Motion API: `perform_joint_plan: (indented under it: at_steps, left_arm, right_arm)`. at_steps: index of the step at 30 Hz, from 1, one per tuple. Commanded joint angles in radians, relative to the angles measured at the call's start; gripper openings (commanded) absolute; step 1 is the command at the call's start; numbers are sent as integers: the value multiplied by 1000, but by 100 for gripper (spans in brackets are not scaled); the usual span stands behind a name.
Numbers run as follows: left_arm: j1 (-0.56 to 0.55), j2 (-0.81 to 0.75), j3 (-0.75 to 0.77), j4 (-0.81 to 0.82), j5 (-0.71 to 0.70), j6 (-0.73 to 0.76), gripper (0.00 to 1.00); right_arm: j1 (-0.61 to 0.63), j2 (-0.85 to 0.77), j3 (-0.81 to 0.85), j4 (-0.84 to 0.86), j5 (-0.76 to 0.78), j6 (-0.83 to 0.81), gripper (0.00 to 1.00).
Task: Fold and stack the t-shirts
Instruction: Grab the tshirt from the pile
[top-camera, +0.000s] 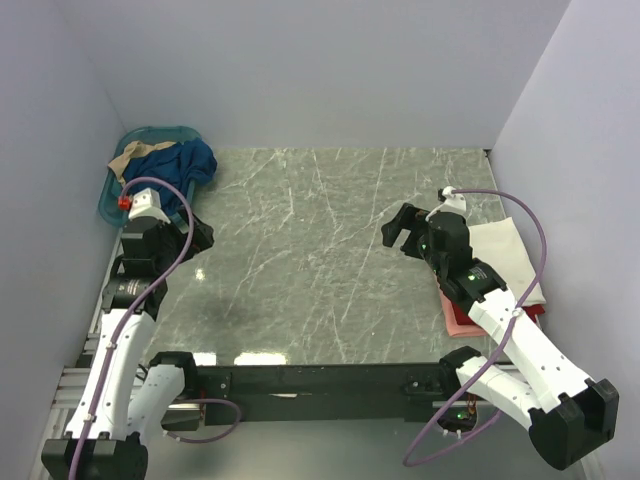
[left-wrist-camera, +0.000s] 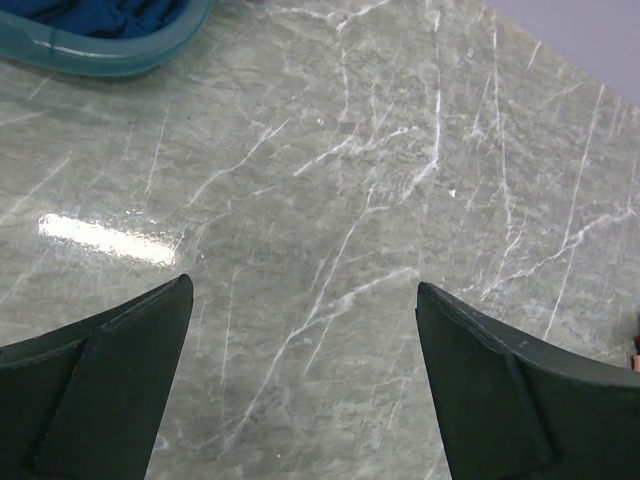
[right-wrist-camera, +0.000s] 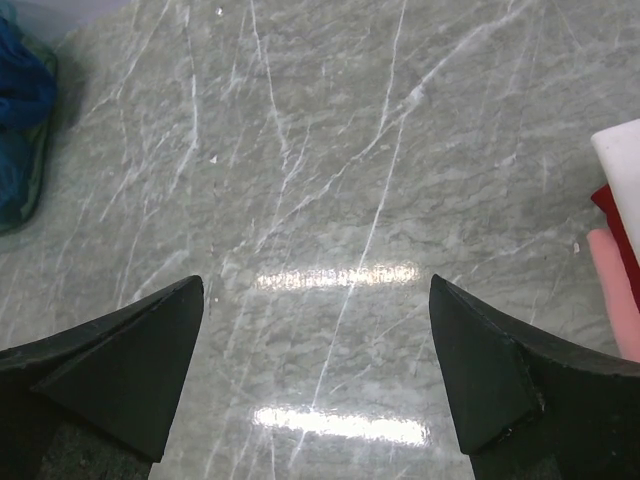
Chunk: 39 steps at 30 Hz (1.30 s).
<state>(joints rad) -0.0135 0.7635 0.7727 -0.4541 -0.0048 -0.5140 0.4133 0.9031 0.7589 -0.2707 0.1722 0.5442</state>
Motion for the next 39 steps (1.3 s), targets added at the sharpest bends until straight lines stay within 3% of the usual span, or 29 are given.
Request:
perform_joint_plan:
  at_steps: [1,10,14,19,28,39]
  left_arm:
    - [4,29,36,8,8,-17,99]
    - [4,197,184,-20,-132,-103,97]
    - [6,304,305,-32,-315,-136,94]
    - [67,489,436,-28,-423,-159,88]
    - [211,868,729,18,-310,-126,79]
    - [242,1301,1014,75,-137,-61,73]
  right_arm:
    - [-2,-13,51,-13,9,-21,100]
    - [-4,-7,62,-41,-65,-43,100]
    - [-2,-12,66,-51,-88,-44,99]
    - [-2,-32,48,-30,-143,-43,98]
    - [-2,-32,40,-25,-165,-53,98]
    - [-2,-10,33,-7,-203,-61,97]
